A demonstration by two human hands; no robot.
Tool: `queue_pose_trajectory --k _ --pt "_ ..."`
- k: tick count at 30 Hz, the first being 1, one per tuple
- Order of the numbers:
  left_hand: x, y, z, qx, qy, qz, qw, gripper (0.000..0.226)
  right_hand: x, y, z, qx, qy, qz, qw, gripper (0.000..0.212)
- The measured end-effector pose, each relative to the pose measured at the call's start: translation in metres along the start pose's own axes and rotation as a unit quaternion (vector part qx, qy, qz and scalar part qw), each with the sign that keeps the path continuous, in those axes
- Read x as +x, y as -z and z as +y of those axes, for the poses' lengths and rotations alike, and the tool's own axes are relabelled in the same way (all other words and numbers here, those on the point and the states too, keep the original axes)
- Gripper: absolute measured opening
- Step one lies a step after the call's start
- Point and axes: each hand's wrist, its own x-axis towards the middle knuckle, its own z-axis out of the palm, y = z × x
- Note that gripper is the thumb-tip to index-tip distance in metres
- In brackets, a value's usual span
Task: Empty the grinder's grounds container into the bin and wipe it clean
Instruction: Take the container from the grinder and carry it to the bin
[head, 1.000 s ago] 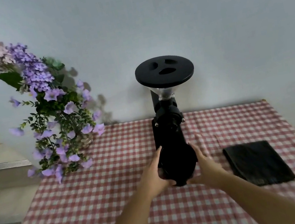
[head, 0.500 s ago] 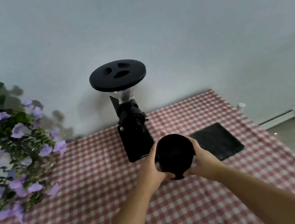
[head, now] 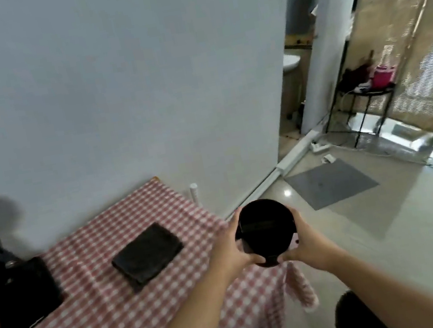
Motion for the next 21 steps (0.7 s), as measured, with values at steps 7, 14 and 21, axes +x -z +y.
queue_pose_trajectory --k 7,14,21 --pt "0.055 -0.197 0.079 -0.01 -0.025 -0.12 0.992 0.121 -0.081 0.141 0.145 0.022 -0.105 0.084 0.991 0.109" --pt "0.07 -0.333 0.053 -0.013 0.014 -0.252 0.968 0.116 -0.143 0.157 0.261 0.105 -0.258 0.086 0.957 0.104" --pt "0.076 -0.421 -0.038 0.019 0.091 -0.36 0.928 0.121 -0.169 0.091 0.37 0.169 -0.392 0.081 0.901 0.101"
